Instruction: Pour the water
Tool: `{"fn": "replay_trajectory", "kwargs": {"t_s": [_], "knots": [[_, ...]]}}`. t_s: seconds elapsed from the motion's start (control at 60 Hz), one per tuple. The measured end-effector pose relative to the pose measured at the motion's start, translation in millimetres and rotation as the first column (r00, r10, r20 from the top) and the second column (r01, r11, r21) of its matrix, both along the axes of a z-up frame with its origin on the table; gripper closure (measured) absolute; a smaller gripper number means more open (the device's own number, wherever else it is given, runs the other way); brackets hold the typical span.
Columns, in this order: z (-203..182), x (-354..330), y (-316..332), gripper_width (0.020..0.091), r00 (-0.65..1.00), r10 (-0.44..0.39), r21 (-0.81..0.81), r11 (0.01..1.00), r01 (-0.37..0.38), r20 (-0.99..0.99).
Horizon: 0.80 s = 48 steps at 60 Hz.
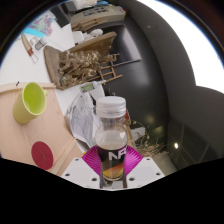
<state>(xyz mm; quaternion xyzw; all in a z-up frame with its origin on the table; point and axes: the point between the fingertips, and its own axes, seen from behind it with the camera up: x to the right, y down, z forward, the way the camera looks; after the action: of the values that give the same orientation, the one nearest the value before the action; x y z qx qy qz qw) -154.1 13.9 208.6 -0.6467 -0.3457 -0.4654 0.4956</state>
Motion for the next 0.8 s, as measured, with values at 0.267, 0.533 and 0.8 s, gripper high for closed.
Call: {"fn": "replay_trajectory", "kwargs": {"t_s": [0.267,0.533,0.8], "knots": [[-32,-58,32,0.0848,0.864,0.150,-0.042,0.988,-0.148,0.480],[-48,-64,42,0.0847,0.826,0.199,-0.089,0.980,-0.180,0.528],[-45,-46,24,0.0847,0.971,0.061,-0.081,0.993,-0.081,-0.230]]}}
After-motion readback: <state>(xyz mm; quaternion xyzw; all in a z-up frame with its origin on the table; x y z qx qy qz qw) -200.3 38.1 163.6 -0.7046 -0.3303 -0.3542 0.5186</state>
